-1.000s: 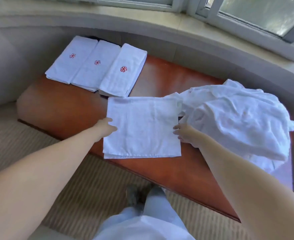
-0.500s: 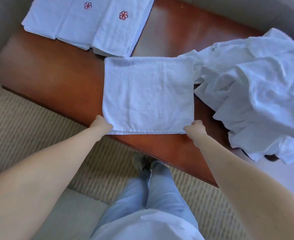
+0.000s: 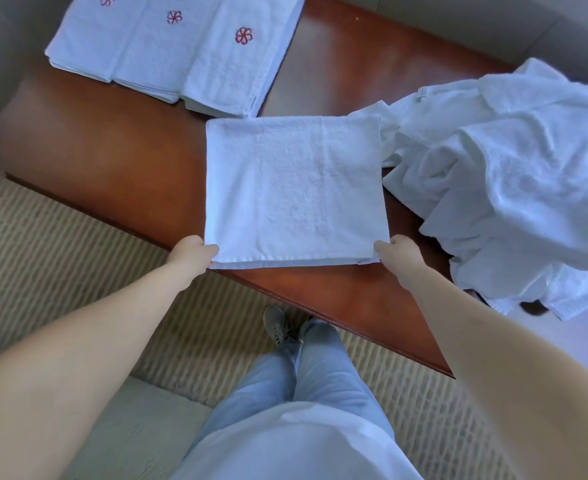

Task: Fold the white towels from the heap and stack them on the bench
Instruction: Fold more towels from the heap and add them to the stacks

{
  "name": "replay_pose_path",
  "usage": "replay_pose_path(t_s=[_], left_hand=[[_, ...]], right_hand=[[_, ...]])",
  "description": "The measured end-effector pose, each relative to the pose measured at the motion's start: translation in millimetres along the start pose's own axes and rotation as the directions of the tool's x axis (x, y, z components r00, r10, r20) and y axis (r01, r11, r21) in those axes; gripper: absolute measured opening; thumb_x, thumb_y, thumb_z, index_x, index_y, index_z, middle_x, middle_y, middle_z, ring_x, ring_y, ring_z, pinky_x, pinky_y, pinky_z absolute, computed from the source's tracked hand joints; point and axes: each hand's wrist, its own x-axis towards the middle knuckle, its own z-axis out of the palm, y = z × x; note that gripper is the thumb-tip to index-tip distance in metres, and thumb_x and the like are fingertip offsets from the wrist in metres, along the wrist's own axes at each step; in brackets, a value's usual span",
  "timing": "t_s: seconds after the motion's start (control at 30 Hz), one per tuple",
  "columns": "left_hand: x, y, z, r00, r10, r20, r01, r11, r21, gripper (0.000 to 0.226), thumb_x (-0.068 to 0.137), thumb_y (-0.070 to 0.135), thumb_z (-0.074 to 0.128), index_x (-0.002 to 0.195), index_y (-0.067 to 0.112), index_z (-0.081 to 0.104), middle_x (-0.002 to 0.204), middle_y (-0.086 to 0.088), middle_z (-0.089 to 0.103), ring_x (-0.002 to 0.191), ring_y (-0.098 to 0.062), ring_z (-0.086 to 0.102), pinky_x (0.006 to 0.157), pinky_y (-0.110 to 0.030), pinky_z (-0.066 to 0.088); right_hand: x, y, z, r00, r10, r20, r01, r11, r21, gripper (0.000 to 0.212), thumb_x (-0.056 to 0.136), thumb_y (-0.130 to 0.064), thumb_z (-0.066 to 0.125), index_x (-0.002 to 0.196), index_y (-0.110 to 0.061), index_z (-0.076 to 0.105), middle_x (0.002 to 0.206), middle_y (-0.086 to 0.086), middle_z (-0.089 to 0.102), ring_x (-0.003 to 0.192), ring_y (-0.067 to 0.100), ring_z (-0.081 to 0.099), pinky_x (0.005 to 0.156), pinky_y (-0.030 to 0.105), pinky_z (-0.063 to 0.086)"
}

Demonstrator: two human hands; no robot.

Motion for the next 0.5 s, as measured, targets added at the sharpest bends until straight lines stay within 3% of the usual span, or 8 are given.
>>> replay_pose_path(t_s=[0.1,0.2,0.27,0.33,0.4,0.5], left_hand=[[1,-14,9,1.0,0.018,-0.001,-0.018,0.985,0.172,0.03,0.088,0.018,0.059,0.073,0.017,0.033,0.073,-0.003,0.038,0.065,-0.021,0.038,0.058,-0.03,0.027],[8,-24,22,1.0,0.001,-0.028,0.006,0.97,0.244,0.032,0.091,0.017,0.06,0.071,0.015,0.035,0.071,-0.001,0.038,0.061,-0.019,0.034,0.054,-0.03,0.025],[10,-28,28,0.999,-0.007,-0.041,0.016,0.971,0.237,0.034,0.092,0.016,0.06,0.07,0.014,0.034,0.071,-0.002,0.037,0.063,-0.02,0.036,0.055,-0.03,0.025],[10,-30,31,0.999,-0.036,-0.038,0.042,0.985,0.169,0.033,0.09,0.013,0.06,0.072,0.015,0.034,0.071,-0.003,0.038,0.067,-0.022,0.045,0.058,-0.031,0.028],[12,-31,32,0.996,-0.084,-0.015,0.085,0.994,0.072,0.028,0.09,0.013,0.062,0.076,0.015,0.039,0.074,-0.004,0.044,0.07,-0.022,0.056,0.065,-0.033,0.036],[15,-32,29,0.994,-0.11,0.011,0.11,0.994,0.024,0.025,0.09,0.018,0.066,0.079,0.012,0.045,0.074,-0.006,0.046,0.068,-0.023,0.049,0.069,-0.035,0.038]], right_hand=[[7,14,6,0.999,-0.05,-0.004,0.048,0.976,-0.214,0.021,0.09,-0.018,0.055,0.076,-0.015,0.04,0.08,0.003,0.044,0.064,0.018,0.039,0.055,0.029,0.03],[15,24,15,0.998,-0.046,-0.048,0.031,0.963,-0.269,0.01,0.092,-0.02,0.056,0.093,-0.011,0.052,0.112,0.011,0.049,0.067,0.021,0.047,0.053,0.028,0.033],[16,27,18,0.996,-0.052,-0.073,0.03,0.961,-0.275,0.019,0.092,-0.021,0.057,0.108,-0.009,0.057,0.122,0.011,0.044,0.067,0.021,0.048,0.054,0.028,0.034],[17,28,19,0.995,-0.066,-0.077,0.046,0.971,-0.235,0.018,0.091,-0.02,0.058,0.107,-0.012,0.058,0.116,0.008,0.046,0.069,0.02,0.05,0.054,0.028,0.035],[18,28,18,0.995,-0.067,-0.068,0.057,0.988,-0.147,0.01,0.087,-0.02,0.061,0.093,-0.014,0.056,0.101,0.004,0.054,0.072,0.021,0.052,0.056,0.029,0.039],[21,28,17,0.997,-0.038,-0.062,0.034,0.997,-0.068,0.015,0.084,-0.021,0.063,0.095,-0.011,0.061,0.091,0.003,0.063,0.075,0.02,0.055,0.063,0.032,0.042]])
